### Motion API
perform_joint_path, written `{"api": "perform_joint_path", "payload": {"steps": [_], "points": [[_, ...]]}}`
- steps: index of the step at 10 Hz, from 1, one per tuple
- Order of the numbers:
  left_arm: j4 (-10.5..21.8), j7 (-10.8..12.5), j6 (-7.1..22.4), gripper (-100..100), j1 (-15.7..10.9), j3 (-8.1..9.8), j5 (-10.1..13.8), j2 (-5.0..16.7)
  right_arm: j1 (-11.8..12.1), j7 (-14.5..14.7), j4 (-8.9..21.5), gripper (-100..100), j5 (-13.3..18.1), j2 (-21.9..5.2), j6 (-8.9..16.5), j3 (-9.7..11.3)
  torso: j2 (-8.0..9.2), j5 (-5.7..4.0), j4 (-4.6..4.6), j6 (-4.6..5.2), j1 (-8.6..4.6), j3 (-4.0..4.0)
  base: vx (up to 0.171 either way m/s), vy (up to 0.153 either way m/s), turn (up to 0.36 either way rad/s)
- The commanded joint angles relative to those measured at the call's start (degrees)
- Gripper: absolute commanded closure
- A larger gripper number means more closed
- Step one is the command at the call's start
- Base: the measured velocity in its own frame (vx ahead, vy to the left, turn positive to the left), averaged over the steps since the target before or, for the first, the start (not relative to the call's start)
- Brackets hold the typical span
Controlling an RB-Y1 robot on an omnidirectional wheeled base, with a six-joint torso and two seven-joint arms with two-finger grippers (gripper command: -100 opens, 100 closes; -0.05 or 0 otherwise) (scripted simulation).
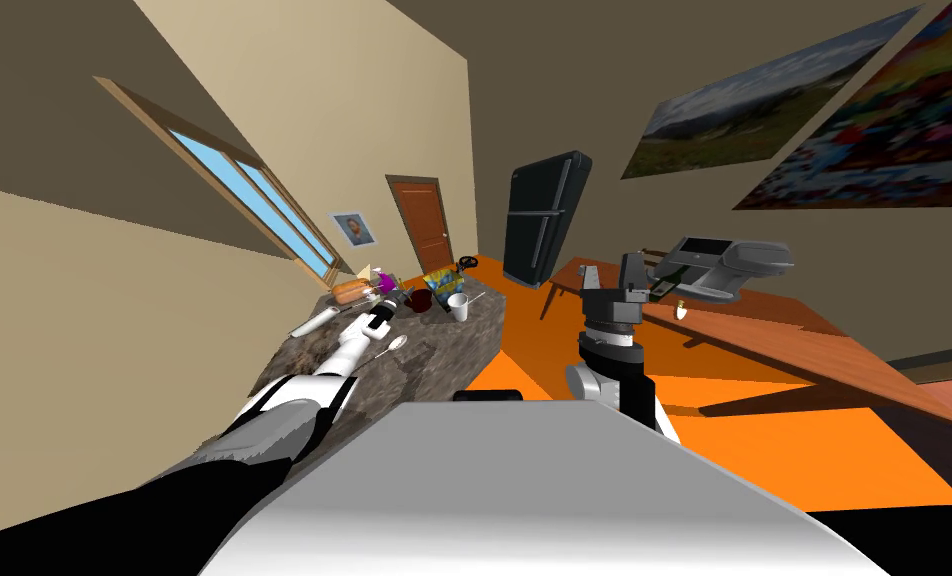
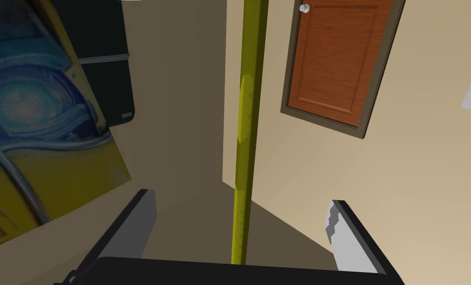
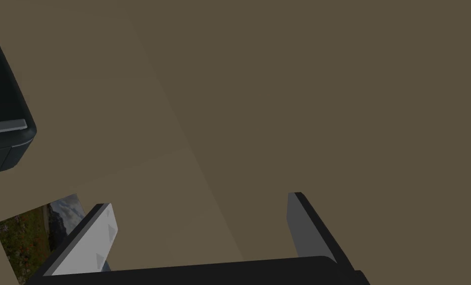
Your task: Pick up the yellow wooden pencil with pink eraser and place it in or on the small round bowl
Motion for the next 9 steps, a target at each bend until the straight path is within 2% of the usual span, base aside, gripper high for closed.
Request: {"api": "perform_joint_path", "payload": {"steps": [1, 5, 6, 7, 8, 9], "points": [[0.1, 2.3, 1.6, -100, -1.6, -1.29, 0.1, 2.2, 0.0, 0.0, 0.0, 0, 0.0, 0.0, 0.0, 0.0, 0.00, 0.00, 0.00, 0.00, 0.00, 0.00, -0.064, -0.017, -0.153], [0.3, 7.0, 4.8, -100, -4.7, -3.86, 0.3, 6.5, 0.0, 0.0, 0.0, 0, 0.0, 0.0, 0.0, 0.0, 0.33, 0.00, 0.08, 0.01, 0.02, 0.20, -0.093, 0.005, -0.097], [0.3, 7.8, 5.3, -100, -5.2, -4.29, 0.3, 7.2, 0.0, 0.0, 0.0, 0, 0.0, 0.0, 0.0, 0.0, 0.39, 0.00, 0.09, 0.00, 0.01, 0.23, -0.088, 0.004, -0.082], [-1.1, 7.1, 5.6, -100, -3.9, -3.80, 0.3, 6.6, 0.0, 0.0, 0.0, 0, 0.0, 0.0, 0.0, 0.0, 0.36, 0.00, 0.09, 0.00, 0.01, 0.21, -0.034, 0.002, -0.014], [-1.1, 7.3, 5.8, 0, -4.0, -3.84, 0.3, 6.7, 0.0, 0.0, 0.0, 0, 0.0, 0.0, 0.0, 0.0, 0.21, 0.01, 0.05, -0.02, 0.02, 0.13, -0.007, 0.000, 0.003], [-1.1, 7.3, 5.8, 0, -4.0, -3.84, 0.3, 6.7, 0.0, 0.0, 0.0, 0, 0.0, 0.0, 0.0, 0.0, 0.09, 0.01, 0.02, -0.01, 0.02, 0.06, 0.000, 0.000, 0.000]]}}
